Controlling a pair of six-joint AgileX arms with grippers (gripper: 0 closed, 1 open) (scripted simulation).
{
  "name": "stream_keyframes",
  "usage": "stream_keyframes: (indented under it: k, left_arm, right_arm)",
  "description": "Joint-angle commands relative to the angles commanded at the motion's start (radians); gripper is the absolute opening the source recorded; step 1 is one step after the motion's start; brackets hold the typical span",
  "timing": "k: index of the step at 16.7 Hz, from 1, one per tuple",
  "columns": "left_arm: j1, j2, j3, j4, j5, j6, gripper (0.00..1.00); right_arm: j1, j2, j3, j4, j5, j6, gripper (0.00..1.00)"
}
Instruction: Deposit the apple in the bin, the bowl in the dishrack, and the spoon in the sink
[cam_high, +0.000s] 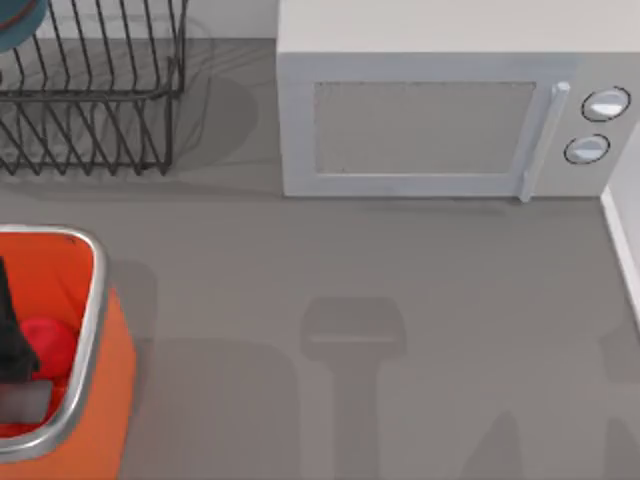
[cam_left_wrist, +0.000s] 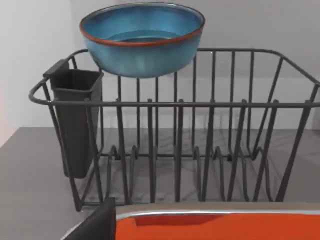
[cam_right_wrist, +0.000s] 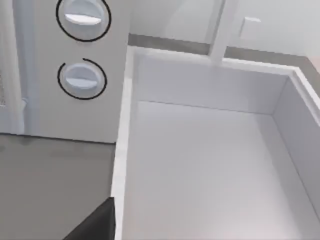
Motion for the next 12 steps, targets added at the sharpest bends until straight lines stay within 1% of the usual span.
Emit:
stream_keyframes:
  k: [7, 12]
  left_arm:
    - [0.0, 0.0, 0.0, 0.0, 0.0, 0.0, 1.0]
    - [0.0, 0.0, 0.0, 0.0, 0.0, 0.0, 1.0]
  right_arm:
    - [-0.171, 0.629, 0.35, -0.46, 0.0, -0.335, 1.0]
    - [-0.277, 0.972, 0.57, -0.731, -0.001, -0.535, 1.0]
